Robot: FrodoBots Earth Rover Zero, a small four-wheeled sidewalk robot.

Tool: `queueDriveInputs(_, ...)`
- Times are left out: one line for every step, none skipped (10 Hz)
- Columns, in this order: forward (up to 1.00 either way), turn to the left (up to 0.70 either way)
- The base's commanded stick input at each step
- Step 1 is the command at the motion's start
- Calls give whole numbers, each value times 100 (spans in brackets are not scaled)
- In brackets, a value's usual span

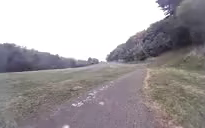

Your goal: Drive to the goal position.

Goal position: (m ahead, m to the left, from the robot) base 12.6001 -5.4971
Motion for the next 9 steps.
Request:
queueDriveInputs(45,-9)
queueDriveInputs(45,-9)
queueDriveInputs(45,-7)
queueDriveInputs(45,-7)
queueDriveInputs(45,-7)
queueDriveInputs(45,-7)
queueDriveInputs(45,-7)
queueDriveInputs(45,-7)
queueDriveInputs(45,-7)
